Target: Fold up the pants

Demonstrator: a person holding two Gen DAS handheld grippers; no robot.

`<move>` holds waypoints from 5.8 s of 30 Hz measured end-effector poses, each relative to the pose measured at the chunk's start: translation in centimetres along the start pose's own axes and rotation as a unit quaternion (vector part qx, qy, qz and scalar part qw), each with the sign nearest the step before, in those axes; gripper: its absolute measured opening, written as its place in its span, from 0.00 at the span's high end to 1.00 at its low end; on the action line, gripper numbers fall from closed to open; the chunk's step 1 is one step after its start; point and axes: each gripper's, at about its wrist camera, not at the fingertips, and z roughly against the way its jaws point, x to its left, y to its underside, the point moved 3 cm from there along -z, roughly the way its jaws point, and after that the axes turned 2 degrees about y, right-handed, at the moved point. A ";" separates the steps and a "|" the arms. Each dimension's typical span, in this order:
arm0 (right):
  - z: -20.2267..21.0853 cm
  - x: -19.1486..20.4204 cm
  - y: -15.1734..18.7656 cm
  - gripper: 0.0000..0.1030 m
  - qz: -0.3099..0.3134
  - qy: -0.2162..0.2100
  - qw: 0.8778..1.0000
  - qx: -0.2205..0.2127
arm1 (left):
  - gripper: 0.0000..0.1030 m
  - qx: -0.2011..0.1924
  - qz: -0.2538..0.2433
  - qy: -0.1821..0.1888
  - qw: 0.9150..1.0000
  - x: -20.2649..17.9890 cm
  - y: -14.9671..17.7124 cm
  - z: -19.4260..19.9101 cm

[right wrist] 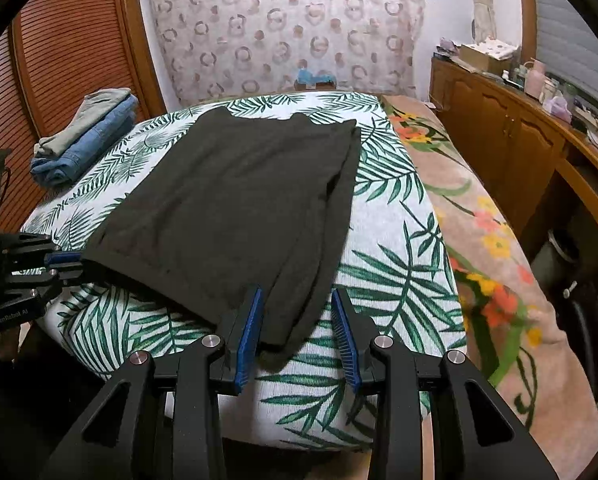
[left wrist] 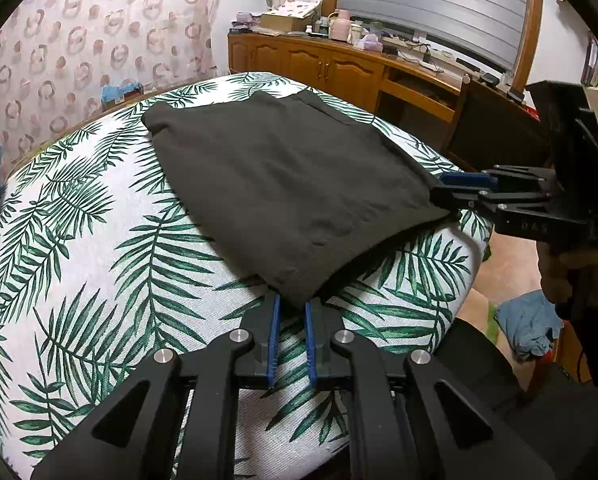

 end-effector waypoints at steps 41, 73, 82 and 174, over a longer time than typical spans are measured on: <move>9.2 3.0 -5.7 0.92 0.015 -0.074 0.989 -0.129 | 0.93 -0.169 -0.015 -0.029 0.985 -0.4 -7.1 13.4; 4.3 9.4 -23.9 0.92 0.103 -0.081 0.970 -0.205 | 0.94 -0.226 0.035 -0.174 0.958 13.1 -13.2 16.3; -1.6 9.8 -13.5 0.92 0.103 -0.108 0.985 -0.090 | 0.94 -0.139 0.074 -0.139 0.978 11.0 -2.9 10.8; 0.7 9.5 -7.8 0.92 0.064 -0.143 0.985 -0.075 | 0.94 -0.131 0.092 -0.100 0.982 8.1 0.4 13.1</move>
